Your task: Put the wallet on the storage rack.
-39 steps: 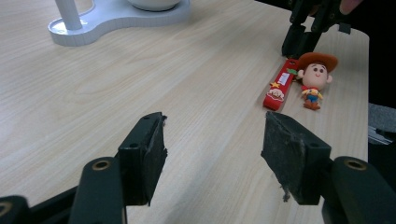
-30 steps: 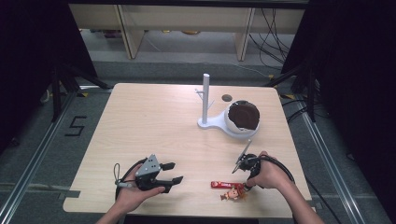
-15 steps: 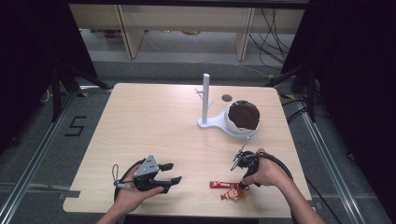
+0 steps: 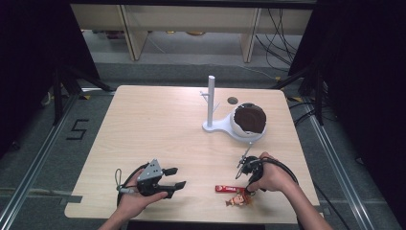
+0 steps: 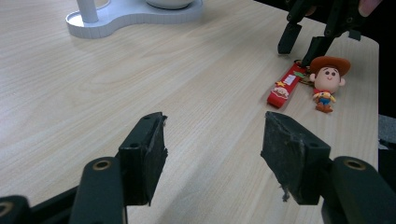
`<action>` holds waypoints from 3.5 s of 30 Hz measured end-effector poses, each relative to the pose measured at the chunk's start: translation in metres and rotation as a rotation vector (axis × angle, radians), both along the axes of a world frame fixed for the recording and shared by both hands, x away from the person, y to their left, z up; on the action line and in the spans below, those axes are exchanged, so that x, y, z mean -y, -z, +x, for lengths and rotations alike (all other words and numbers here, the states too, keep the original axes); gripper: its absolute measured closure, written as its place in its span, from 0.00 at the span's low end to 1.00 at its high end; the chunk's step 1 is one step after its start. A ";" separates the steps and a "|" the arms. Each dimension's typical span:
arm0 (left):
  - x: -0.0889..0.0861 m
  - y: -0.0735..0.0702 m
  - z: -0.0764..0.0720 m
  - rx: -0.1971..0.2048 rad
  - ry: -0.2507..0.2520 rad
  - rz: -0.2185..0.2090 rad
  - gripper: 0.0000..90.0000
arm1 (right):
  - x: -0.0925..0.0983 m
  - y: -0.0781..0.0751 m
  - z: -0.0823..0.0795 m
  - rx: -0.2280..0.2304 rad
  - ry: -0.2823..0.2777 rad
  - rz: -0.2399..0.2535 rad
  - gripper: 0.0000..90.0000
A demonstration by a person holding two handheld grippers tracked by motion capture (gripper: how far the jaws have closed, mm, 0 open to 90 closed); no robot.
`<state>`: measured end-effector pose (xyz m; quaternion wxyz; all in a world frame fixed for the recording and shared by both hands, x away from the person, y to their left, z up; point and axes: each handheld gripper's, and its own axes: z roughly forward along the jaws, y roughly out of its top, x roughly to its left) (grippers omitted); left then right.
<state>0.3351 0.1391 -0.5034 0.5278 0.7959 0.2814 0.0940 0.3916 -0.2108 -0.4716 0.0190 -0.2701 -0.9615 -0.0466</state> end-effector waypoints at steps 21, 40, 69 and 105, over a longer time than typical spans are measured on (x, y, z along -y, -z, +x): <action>-0.002 0.001 0.001 0.000 0.001 0.005 0.43 | -0.009 0.001 0.006 -0.014 0.008 0.018 0.60; -0.003 0.003 0.001 -0.001 0.001 -0.006 0.43 | -0.017 0.002 0.004 -0.017 -0.054 -0.043 0.62; -0.004 0.005 0.001 -0.005 -0.009 0.004 0.43 | -0.011 -0.002 0.010 -0.034 0.138 -0.005 0.83; 0.016 -0.024 0.011 0.046 0.043 -0.054 0.42 | 0.006 -0.082 0.001 0.319 0.372 0.458 0.84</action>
